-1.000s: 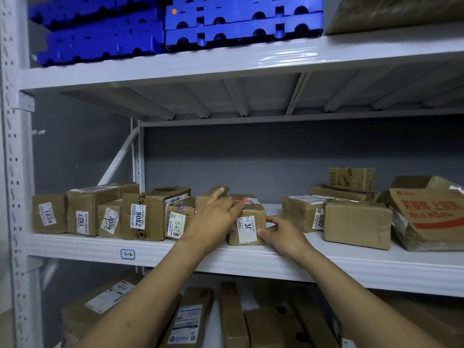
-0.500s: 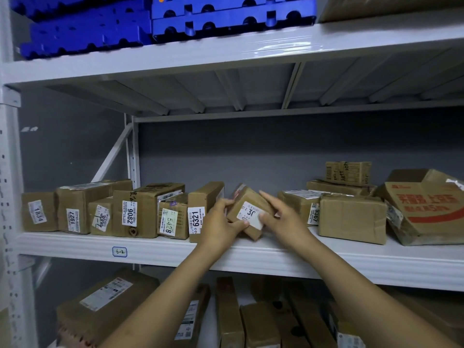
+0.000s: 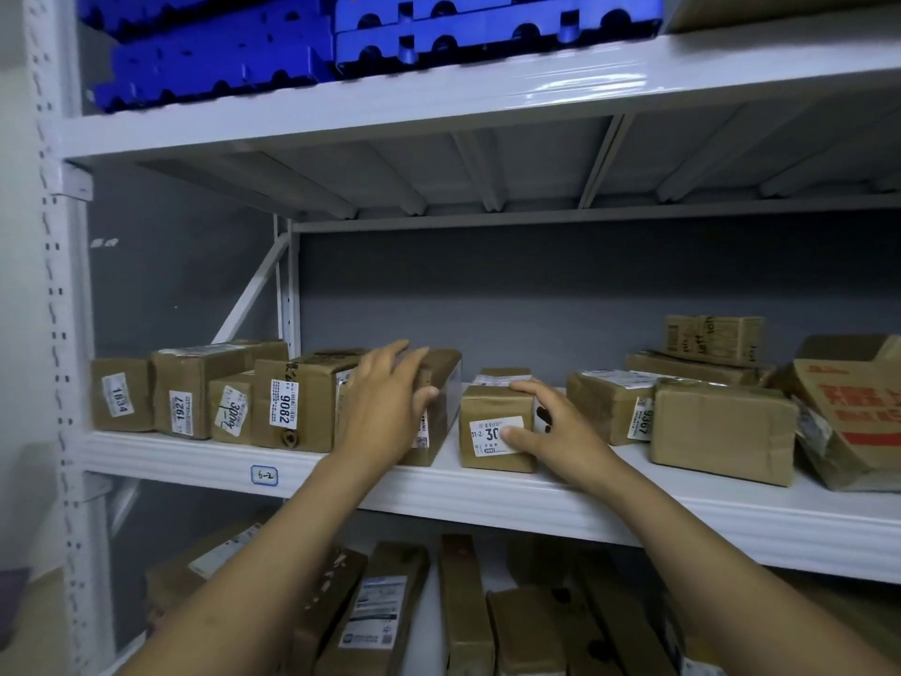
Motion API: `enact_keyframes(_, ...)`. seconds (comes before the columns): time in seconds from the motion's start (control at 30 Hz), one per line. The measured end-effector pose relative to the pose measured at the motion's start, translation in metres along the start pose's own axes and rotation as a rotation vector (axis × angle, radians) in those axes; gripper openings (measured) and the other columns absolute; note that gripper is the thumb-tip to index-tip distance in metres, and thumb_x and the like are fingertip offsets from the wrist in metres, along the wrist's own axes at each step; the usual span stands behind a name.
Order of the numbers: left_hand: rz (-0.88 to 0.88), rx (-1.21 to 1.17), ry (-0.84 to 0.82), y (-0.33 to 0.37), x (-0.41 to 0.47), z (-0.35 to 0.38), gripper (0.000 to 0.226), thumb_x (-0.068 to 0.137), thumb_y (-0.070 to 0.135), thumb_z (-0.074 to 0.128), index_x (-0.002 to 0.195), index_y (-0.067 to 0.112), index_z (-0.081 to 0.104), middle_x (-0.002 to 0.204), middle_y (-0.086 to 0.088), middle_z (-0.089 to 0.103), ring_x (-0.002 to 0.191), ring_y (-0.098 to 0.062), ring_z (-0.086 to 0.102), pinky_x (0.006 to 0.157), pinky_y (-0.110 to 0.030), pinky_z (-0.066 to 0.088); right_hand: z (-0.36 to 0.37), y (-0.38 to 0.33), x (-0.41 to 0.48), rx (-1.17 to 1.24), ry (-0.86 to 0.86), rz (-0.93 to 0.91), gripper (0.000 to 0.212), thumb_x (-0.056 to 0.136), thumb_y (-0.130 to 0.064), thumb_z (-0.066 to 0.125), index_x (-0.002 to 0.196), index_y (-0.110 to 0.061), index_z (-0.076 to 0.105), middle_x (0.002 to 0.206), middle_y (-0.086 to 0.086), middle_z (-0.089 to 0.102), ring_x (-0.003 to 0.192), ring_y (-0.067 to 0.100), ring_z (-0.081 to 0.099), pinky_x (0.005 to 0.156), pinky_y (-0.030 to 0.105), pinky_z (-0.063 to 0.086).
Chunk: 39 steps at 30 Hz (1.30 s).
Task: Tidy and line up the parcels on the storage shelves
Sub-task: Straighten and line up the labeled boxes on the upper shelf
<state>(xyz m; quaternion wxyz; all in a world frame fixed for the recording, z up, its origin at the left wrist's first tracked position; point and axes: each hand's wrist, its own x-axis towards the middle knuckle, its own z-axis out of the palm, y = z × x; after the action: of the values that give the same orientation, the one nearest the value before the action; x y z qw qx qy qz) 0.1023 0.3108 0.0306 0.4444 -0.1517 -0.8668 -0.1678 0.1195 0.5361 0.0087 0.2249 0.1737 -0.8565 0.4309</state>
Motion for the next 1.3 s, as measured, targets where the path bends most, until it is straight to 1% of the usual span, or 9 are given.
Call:
enact_keyframes(0.07, -0.029, 0.049, -0.167, -0.018, 0.004, 0.003, 0.054, 0.097, 0.044, 0.047, 0.148, 0.033, 0.031, 0.155, 0.001, 0.031, 0.144, -0.024, 0.021, 0.117, -0.048, 0.017, 0.003, -0.005, 0.000, -0.020, -0.003, -0.022, 0.052, 0.087, -0.030, 0.070, 0.133, -0.035, 0.046, 0.126, -0.016, 0.041, 0.115, 0.004, 0.040, 0.089, 0.020, 0.033)
enact_keyframes(0.13, -0.038, 0.005, -0.265, -0.030, 0.005, 0.004, 0.056, 0.097, 0.045, 0.047, 0.148, 0.041, 0.024, 0.152, 0.002, 0.037, 0.142, -0.024, 0.027, 0.116, -0.051, 0.018, 0.008, -0.009, 0.001, -0.055, -0.004, -0.060, 0.052, 0.086, -0.031, 0.070, 0.133, -0.034, 0.047, 0.129, -0.016, 0.041, 0.117, 0.003, 0.040, 0.092, 0.019, 0.031)
enact_keyframes(0.23, -0.002, -0.007, -0.271, -0.035, 0.004, 0.001, 0.057, 0.095, 0.044, 0.049, 0.145, 0.044, 0.023, 0.144, 0.002, 0.048, 0.135, -0.024, 0.037, 0.112, -0.050, 0.024, 0.015, -0.015, 0.002, -0.090, 0.002, -0.101, 0.049, 0.087, -0.033, 0.069, 0.131, -0.035, 0.049, 0.132, -0.018, 0.040, 0.120, 0.002, 0.039, 0.097, 0.019, 0.029)
enact_keyframes(0.43, -0.001, 0.009, -0.306, -0.033, 0.003, -0.004, 0.060, 0.094, 0.042, 0.053, 0.146, 0.043, 0.021, 0.146, 0.001, 0.045, 0.136, -0.027, 0.034, 0.113, -0.050, 0.021, 0.024, -0.021, 0.005, -0.234, 0.002, -0.083, 0.050, 0.093, -0.037, 0.059, 0.140, -0.035, 0.042, 0.148, -0.009, 0.035, 0.128, 0.008, 0.037, 0.101, 0.020, 0.027)
enact_keyframes(0.57, 0.030, 0.005, -0.323, -0.036, 0.001, -0.005, 0.073, 0.089, 0.043, 0.060, 0.148, 0.042, 0.016, 0.146, 0.001, 0.044, 0.135, -0.029, 0.033, 0.114, -0.050, 0.021, 0.026, -0.024, 0.005, -0.280, -0.006, -0.038, 0.052, 0.095, -0.037, 0.055, 0.143, -0.033, 0.037, 0.152, -0.006, 0.033, 0.135, 0.013, 0.036, 0.107, 0.025, 0.028)
enact_keyframes(0.8, 0.131, 0.042, -0.357, -0.048, 0.002, -0.010, 0.101, 0.083, 0.041, 0.070, 0.151, 0.040, -0.003, 0.147, -0.002, 0.040, 0.137, -0.026, 0.032, 0.114, -0.045, 0.021, 0.029, -0.035, 0.003, -0.276, -0.051, 0.035, 0.058, 0.092, -0.038, 0.059, 0.144, -0.032, 0.034, 0.147, -0.005, 0.043, 0.126, 0.014, 0.047, 0.105, 0.034, 0.043)
enact_keyframes(0.97, 0.106, -0.054, -0.403, -0.070, 0.007, -0.027, 0.101, 0.082, 0.023, 0.074, 0.154, 0.033, 0.003, 0.152, -0.003, 0.035, 0.140, -0.024, 0.031, 0.115, -0.043, 0.027, 0.026, -0.043, -0.001, -0.305, -0.041, 0.035, 0.061, 0.090, -0.032, 0.064, 0.143, -0.026, 0.036, 0.140, -0.001, 0.047, 0.121, 0.017, 0.049, 0.103, 0.035, 0.042)
enact_keyframes(1.13, 0.290, 0.314, -0.355, -0.077, 0.000, -0.032, 0.085, 0.084, 0.032, 0.069, 0.152, 0.019, 0.020, 0.155, 0.000, 0.031, 0.147, -0.020, 0.014, 0.117, -0.045, -0.012, 0.037, -0.041, -0.003, -0.344, 0.029, 0.028, 0.062, 0.090, -0.032, 0.063, 0.144, -0.024, 0.033, 0.143, 0.001, 0.045, 0.120, 0.018, 0.051, 0.101, 0.035, 0.046)
enact_keyframes(1.3, 0.226, 0.201, -0.320, -0.074, 0.001, -0.032, 0.072, 0.086, 0.045, 0.065, 0.147, 0.022, 0.035, 0.144, -0.005, 0.039, 0.138, -0.023, 0.030, 0.119, -0.045, -0.009, 0.047, -0.042, -0.002, -0.360, 0.091, 0.046, 0.063, 0.088, -0.035, 0.066, 0.142, -0.024, 0.035, 0.144, 0.002, 0.045, 0.123, 0.020, 0.049, 0.103, 0.035, 0.045)
